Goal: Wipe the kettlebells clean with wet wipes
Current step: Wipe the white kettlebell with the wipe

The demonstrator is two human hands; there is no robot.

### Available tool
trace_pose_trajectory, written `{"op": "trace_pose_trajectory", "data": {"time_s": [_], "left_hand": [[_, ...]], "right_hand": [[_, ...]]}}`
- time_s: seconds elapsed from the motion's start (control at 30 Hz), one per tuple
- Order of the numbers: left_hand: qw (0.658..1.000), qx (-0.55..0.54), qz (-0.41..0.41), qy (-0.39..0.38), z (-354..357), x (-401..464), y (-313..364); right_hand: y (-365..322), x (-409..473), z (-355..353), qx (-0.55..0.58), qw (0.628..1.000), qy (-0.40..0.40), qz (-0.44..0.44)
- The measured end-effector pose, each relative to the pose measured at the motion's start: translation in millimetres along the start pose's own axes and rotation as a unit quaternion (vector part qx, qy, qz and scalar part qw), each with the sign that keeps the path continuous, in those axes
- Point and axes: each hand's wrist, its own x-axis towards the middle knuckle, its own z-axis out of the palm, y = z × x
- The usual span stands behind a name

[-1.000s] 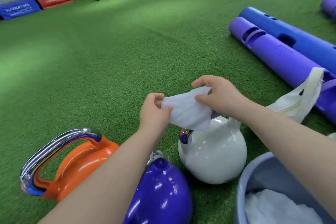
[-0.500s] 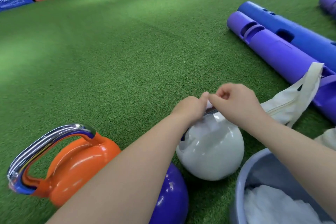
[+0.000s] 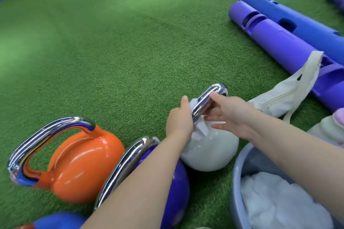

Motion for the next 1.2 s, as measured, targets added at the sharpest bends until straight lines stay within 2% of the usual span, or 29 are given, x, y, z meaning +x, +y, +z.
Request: {"op": "trace_pose_trajectory", "data": {"time_s": [0.23, 0.3, 0.37, 0.43, 0.53, 0.63, 0.73, 0.93, 1.03, 1.13, 1.2], "left_hand": [[0.989, -0.127, 0.067, 0.019, 16, -23, -26], [0.989, -0.143, 0.041, 0.007, 25, -30, -39], [0.984, -0.163, 0.074, -0.018, 32, -41, -57], [0.980, -0.084, 0.178, -0.041, 36, -52, -76], [0.966, 0.022, 0.247, -0.067, 37, -53, -98], [0.979, 0.002, 0.204, -0.023, 35, -43, -92], [0.985, -0.076, 0.148, -0.051, 34, -37, -79], [0.982, -0.025, 0.184, -0.035, 30, -35, -50], [0.984, -0.042, 0.168, -0.041, 30, -33, -37], [0.981, -0.042, 0.173, -0.077, 32, -33, -53], [0.981, -0.002, 0.179, -0.076, 34, -34, -71]], "right_hand": [[-10, 21, -8, -0.053, 0.998, 0.000, -0.023], [-12, 25, -14, -0.060, 0.998, -0.014, -0.019], [-12, 29, -18, -0.064, 0.998, -0.024, -0.016], [-11, 32, -21, -0.057, 0.998, -0.026, -0.018], [-7, 36, -21, -0.044, 0.998, -0.023, -0.023], [-6, 37, -19, -0.033, 0.999, -0.014, -0.031], [-5, 36, -17, -0.027, 0.999, -0.004, -0.042], [-4, 37, -14, -0.019, 0.999, 0.008, -0.048], [-2, 36, -14, -0.019, 0.999, 0.005, -0.043], [-3, 33, -15, -0.030, 0.999, 0.008, -0.043], [-2, 31, -15, -0.045, 0.998, 0.009, -0.045]]}}
